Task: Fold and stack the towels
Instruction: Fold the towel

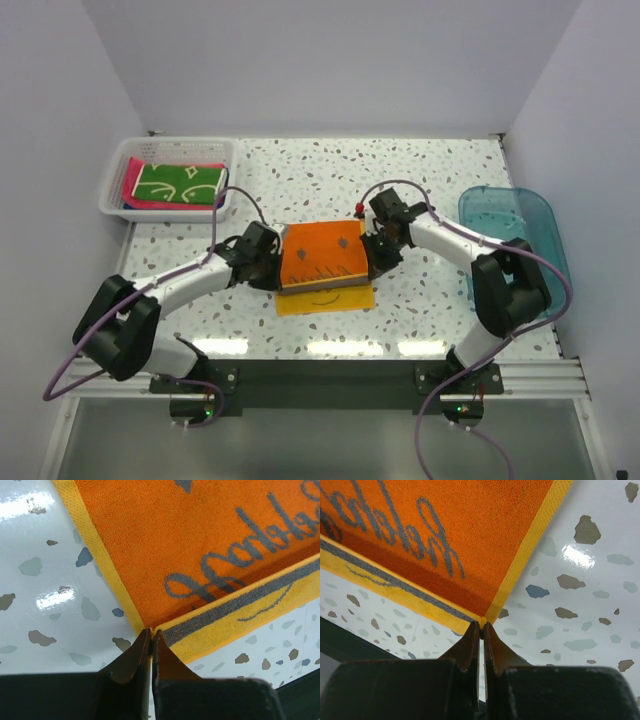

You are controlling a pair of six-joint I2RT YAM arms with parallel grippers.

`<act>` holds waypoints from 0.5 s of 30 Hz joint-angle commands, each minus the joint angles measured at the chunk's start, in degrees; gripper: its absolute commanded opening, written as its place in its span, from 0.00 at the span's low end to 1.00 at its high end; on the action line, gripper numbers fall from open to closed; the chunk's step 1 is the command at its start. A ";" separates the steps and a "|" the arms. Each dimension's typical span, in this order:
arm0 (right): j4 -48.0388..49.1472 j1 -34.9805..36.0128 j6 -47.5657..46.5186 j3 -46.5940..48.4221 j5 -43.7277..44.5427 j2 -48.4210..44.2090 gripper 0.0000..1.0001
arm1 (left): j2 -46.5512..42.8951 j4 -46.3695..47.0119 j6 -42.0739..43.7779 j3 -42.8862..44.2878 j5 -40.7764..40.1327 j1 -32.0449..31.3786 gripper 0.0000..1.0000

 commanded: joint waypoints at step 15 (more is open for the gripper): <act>0.82 1.94 1.21 -5.96 3.34 -5.37 0.00 | -8.57 -5.54 -1.90 -3.70 -2.34 -1.02 0.09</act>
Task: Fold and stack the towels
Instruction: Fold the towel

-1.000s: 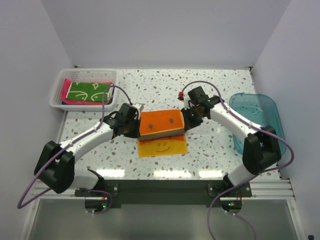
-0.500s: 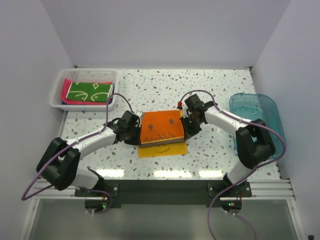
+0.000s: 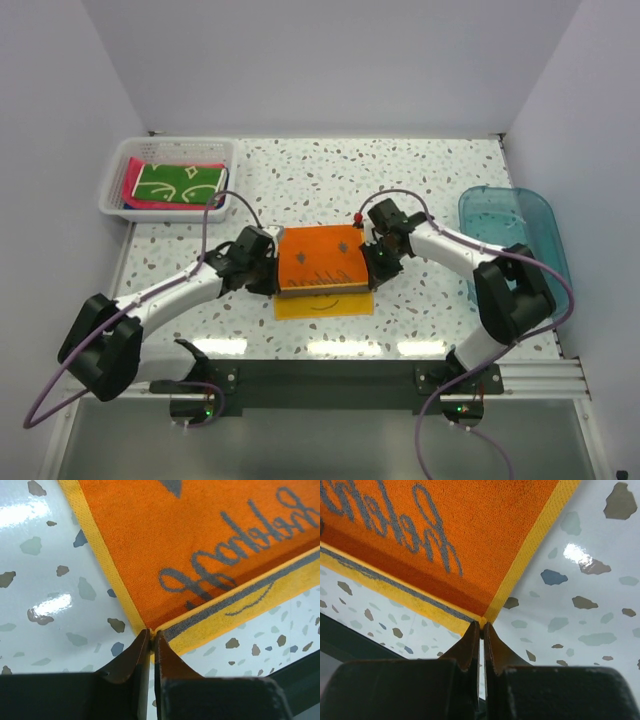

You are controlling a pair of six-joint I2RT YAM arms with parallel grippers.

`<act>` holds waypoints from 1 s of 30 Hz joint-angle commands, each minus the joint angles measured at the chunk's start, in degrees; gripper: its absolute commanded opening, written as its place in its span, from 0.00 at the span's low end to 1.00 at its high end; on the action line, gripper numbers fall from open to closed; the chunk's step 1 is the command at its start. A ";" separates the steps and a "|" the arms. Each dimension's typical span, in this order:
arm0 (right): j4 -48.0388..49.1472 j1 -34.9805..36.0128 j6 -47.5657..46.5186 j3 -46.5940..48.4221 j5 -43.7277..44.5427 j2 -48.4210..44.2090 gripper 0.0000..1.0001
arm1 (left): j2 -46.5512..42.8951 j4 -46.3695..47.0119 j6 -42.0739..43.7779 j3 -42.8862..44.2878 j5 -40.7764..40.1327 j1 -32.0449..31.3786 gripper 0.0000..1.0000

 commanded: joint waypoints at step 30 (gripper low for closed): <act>-4.47 1.11 2.91 -1.15 6.51 -14.81 0.00 | -9.88 -10.40 -1.58 3.21 -4.19 -0.04 0.05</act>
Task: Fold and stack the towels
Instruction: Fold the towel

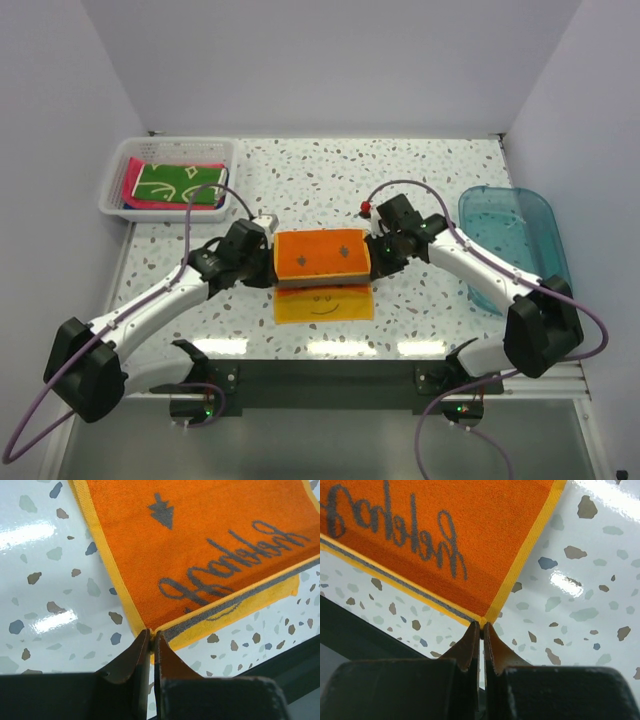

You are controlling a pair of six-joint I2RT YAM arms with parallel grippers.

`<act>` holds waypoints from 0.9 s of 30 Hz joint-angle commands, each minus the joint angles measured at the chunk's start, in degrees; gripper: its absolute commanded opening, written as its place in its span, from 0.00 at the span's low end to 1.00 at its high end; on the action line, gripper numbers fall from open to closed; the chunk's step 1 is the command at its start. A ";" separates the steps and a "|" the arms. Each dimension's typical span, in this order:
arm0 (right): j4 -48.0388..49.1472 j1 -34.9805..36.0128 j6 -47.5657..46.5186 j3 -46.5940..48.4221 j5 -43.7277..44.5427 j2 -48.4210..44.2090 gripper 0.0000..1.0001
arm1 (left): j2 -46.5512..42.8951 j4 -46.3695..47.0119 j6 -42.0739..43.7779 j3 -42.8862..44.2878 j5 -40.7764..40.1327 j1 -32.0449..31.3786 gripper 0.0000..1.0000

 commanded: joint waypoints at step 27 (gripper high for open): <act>-6.98 0.20 0.24 0.75 2.68 -5.30 0.00 | -2.41 -8.22 -0.20 2.60 -2.07 -0.48 0.03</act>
